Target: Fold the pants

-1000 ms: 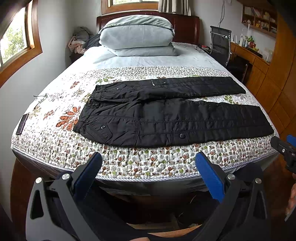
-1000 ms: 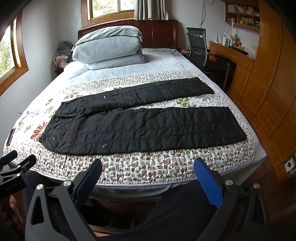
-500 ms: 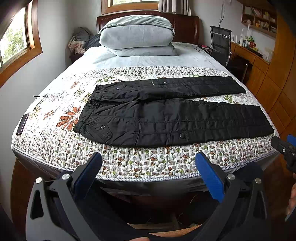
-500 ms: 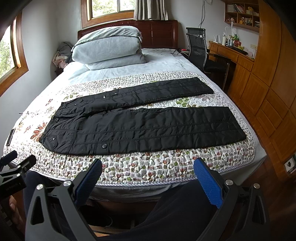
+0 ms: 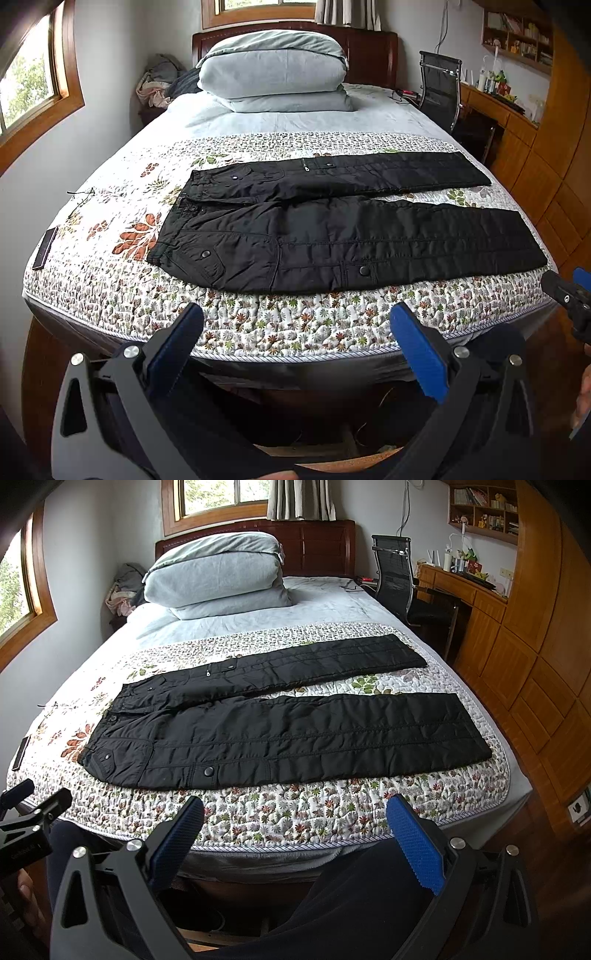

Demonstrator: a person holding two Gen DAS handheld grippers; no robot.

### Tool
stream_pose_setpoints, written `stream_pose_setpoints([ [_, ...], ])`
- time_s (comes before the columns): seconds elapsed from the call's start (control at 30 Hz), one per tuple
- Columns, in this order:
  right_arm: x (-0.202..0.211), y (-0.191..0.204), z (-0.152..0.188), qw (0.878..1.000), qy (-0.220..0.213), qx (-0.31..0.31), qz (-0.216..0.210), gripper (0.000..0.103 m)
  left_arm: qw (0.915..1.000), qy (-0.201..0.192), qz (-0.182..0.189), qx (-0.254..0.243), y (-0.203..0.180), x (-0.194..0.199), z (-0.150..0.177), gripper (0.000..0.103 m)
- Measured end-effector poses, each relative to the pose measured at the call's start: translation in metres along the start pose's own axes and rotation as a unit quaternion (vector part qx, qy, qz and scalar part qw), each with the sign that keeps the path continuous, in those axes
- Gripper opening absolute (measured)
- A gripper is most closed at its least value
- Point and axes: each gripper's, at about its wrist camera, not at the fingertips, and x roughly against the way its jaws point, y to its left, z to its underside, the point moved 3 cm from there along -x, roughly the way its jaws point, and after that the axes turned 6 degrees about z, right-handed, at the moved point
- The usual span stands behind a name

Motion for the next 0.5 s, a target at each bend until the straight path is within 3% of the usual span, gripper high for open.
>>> stream_pose_setpoints([
  [0.5,-0.0031,0.0041,-0.0023,1.000,0.002,0.005,0.000,0.100,1.0000,0.002,0.002,0.001,-0.0009,-0.0021,-0.0027,0.100],
])
